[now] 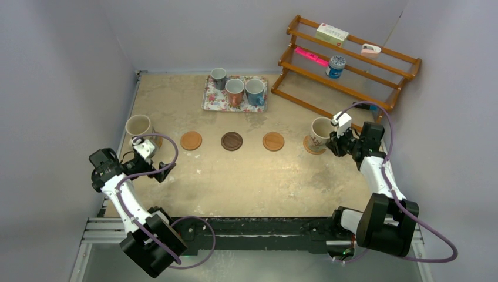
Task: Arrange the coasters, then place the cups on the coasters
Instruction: Place the cup on the coaster, then pick up the cup from the tray.
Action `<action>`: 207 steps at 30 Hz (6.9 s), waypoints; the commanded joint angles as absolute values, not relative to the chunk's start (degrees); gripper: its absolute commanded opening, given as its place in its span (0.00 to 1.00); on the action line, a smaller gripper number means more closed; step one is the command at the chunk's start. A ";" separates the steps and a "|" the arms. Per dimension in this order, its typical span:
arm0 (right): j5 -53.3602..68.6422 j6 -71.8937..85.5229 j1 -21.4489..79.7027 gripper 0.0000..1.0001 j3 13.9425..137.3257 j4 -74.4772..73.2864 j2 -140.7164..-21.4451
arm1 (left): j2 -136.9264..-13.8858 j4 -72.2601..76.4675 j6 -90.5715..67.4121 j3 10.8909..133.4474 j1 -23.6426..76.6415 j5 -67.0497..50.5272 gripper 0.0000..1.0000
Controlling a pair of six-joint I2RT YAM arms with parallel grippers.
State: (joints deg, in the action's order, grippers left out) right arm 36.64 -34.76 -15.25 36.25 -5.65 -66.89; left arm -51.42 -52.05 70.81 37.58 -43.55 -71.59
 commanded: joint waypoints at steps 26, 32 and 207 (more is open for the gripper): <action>40.08 -37.04 -15.61 0.00 37.53 -1.74 -65.45 | -51.50 -54.05 74.27 39.20 -44.05 -74.88 1.00; 40.15 -37.56 -15.58 0.05 37.62 -2.93 -65.00 | -51.59 -54.29 74.56 39.29 -44.03 -74.88 1.00; 47.37 -43.59 -15.58 0.99 40.34 -36.87 -36.20 | -120.87 -5.16 1.85 94.74 19.69 -6.02 0.63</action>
